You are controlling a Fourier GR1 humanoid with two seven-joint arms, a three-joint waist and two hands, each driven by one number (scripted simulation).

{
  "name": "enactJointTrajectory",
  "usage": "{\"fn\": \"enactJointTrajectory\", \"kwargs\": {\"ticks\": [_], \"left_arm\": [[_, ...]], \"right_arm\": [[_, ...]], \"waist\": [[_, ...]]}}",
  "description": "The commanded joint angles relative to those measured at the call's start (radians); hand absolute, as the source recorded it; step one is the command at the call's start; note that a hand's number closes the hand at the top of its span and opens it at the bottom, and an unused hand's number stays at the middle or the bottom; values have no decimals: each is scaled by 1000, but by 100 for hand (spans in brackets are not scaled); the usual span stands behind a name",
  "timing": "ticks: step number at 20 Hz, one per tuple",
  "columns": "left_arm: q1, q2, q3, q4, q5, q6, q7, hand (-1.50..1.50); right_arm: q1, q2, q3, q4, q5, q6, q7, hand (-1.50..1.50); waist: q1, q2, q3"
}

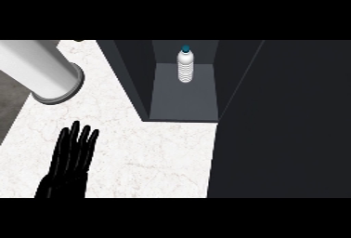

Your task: Pick up the bottled water, place it into the cabinet and close the cabinet

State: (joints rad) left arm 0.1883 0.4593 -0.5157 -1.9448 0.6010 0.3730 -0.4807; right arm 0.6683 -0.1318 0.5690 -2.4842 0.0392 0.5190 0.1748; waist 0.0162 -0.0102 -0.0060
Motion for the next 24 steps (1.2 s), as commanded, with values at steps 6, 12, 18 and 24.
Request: {"fn": "enactJointTrajectory", "kwargs": {"ticks": [6,12,18,24], "left_arm": [[59,61,81,-23,47,-63,-15,-150],[120,76,111,-24,79,-116,-53,-150],[134,96,118,-46,80,-128,-41,-150],[134,122,163,-51,112,-178,-51,-150]], "right_arm": [[-248,113,270,-65,203,-47,205,150],[-408,127,306,24,206,-156,264,150],[-557,125,284,88,193,-221,307,150],[-631,123,247,140,161,-210,302,150]], "waist": [[4,-4,-4],[6,-6,-6],[15,0,-5],[39,9,-7]]}}
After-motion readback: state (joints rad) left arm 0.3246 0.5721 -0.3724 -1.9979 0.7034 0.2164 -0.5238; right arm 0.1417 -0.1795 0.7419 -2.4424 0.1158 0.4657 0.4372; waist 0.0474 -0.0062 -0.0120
